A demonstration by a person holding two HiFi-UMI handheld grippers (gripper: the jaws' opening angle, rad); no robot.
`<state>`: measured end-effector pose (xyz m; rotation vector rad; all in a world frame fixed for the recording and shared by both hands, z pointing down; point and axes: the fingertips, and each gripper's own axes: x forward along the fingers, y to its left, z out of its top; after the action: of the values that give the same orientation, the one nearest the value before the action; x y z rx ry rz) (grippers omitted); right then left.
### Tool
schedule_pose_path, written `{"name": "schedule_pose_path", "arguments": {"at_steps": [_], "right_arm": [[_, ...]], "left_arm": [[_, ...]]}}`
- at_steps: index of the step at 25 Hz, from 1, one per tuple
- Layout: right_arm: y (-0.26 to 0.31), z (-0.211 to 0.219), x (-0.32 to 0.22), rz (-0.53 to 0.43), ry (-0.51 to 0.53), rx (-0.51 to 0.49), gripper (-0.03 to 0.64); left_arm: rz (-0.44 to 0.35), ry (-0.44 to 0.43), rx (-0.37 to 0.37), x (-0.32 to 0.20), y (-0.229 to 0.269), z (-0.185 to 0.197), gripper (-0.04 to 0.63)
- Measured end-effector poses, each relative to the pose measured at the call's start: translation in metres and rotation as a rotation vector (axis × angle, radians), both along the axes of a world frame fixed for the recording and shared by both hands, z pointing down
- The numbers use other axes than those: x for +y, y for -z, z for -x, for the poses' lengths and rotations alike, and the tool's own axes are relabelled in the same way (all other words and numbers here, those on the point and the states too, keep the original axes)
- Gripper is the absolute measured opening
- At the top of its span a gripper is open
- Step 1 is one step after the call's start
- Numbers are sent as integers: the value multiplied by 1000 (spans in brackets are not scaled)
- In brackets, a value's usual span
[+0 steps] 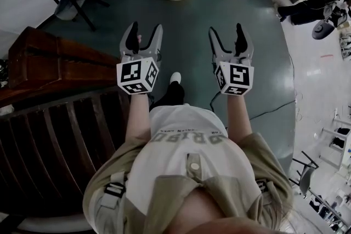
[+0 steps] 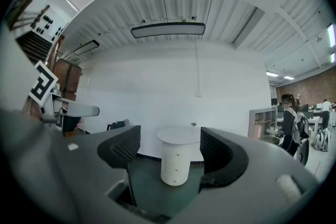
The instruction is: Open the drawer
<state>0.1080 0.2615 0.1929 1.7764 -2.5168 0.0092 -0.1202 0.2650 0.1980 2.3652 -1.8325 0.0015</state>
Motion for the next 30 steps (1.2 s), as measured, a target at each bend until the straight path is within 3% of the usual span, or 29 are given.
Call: {"name": "schedule_pose_path", "arguments": {"at_steps": [18, 30], "right_arm": [[6, 52, -162, -31, -77, 79, 348], [-12, 27, -228, 16, -68, 84, 348]], "left_arm": [[7, -38, 8, -166, 5, 54, 314], [60, 11, 10, -218, -15, 41, 314]]}}
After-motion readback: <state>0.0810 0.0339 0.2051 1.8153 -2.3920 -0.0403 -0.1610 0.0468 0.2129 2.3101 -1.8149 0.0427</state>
